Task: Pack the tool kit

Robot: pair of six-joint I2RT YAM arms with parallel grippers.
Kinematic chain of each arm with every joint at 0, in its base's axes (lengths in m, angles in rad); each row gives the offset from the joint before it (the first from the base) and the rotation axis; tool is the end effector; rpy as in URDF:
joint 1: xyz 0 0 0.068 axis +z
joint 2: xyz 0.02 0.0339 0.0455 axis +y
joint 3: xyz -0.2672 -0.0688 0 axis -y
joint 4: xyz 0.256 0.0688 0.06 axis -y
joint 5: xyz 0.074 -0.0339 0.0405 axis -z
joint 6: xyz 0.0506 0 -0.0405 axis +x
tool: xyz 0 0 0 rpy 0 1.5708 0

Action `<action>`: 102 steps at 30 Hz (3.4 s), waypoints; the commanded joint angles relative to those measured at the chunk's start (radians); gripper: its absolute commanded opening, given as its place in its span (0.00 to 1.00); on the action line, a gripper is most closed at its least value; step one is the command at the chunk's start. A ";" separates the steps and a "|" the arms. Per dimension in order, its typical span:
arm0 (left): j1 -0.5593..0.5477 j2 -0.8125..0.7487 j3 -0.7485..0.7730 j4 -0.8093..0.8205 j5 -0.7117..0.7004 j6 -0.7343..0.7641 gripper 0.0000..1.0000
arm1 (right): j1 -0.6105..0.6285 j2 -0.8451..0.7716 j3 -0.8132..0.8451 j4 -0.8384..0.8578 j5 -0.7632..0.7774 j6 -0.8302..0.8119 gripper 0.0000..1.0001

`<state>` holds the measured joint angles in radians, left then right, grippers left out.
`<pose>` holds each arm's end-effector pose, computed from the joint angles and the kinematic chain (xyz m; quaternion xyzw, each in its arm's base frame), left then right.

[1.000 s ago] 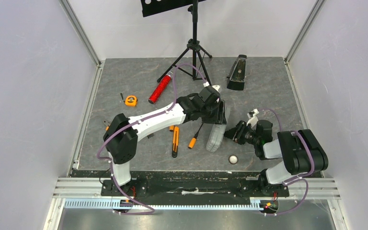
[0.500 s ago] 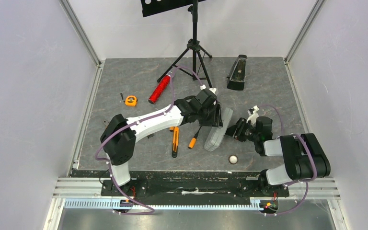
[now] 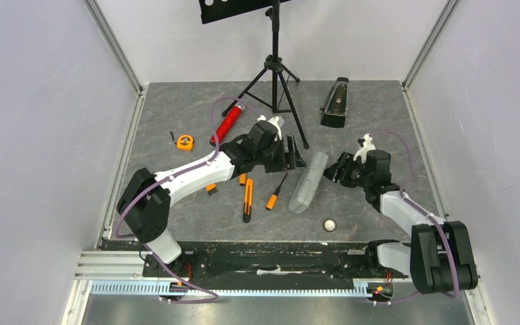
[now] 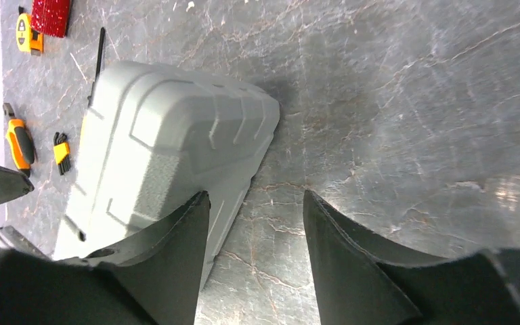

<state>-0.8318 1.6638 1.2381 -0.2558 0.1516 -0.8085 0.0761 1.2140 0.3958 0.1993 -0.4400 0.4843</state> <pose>0.2631 -0.3001 0.2503 0.0431 0.8997 -0.3603 0.2426 0.2407 0.0400 0.1485 0.0779 0.8697 0.3101 0.3761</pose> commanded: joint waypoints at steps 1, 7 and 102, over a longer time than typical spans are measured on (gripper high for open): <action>0.041 -0.093 -0.083 0.154 0.093 -0.057 0.79 | 0.010 -0.098 0.079 -0.185 0.093 -0.049 0.58; 0.083 -0.151 -0.217 0.252 0.126 -0.072 0.74 | 0.043 -0.220 0.174 -0.337 0.151 -0.027 0.65; 0.007 0.371 0.191 -0.166 0.059 0.097 0.21 | 0.022 -0.035 -0.011 -0.316 0.342 -0.272 0.38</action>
<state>-0.8158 1.9869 1.4162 -0.3443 0.2626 -0.7574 0.0681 1.1580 0.3660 0.1177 -0.3534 0.3367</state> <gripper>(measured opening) 0.218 0.396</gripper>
